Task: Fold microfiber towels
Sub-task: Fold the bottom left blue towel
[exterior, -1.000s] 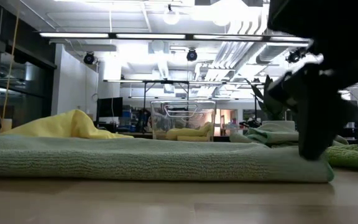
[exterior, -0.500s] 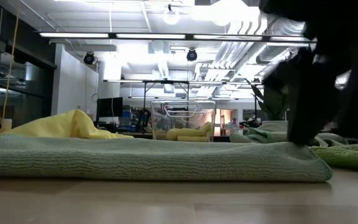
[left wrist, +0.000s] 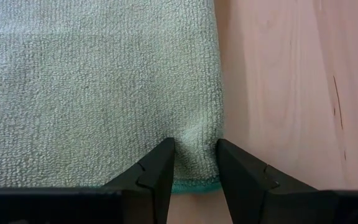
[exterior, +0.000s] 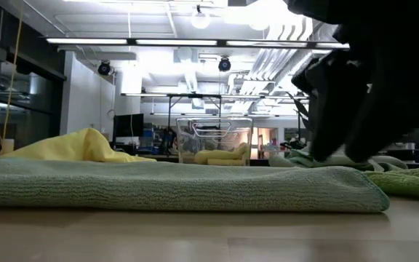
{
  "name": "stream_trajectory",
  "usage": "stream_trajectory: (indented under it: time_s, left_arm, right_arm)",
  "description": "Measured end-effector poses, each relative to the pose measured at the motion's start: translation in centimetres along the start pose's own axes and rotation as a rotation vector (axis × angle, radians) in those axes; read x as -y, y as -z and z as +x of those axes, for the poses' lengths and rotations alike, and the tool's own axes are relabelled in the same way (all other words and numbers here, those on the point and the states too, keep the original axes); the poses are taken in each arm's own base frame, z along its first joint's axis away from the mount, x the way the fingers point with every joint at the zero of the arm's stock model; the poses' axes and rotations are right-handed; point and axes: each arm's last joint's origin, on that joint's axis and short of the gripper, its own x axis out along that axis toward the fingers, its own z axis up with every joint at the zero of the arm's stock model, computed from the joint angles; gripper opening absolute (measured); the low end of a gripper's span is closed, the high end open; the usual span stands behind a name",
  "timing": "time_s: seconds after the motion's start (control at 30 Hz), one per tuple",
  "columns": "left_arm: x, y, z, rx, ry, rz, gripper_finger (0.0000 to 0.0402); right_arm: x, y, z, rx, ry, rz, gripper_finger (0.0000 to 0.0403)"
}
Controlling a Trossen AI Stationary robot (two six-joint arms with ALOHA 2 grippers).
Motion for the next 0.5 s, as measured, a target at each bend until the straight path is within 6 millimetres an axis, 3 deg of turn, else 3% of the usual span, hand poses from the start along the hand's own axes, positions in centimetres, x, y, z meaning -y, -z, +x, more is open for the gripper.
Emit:
stream_trajectory:
  time_s: [0.23, 0.5]
  left_arm:
    - [0.0, 0.0, 0.0, 0.003, 0.003, -0.002, 0.0113]
    - [0.2, 0.0, 0.0, -0.035, 0.05, -0.052, 0.0106]
  right_arm:
    - [-0.4, 1.3, 1.9, -0.072, -0.016, -0.028, 0.0154]
    - [-0.6, 1.6, 2.3, -0.083, 0.0, 0.035, 0.0145]
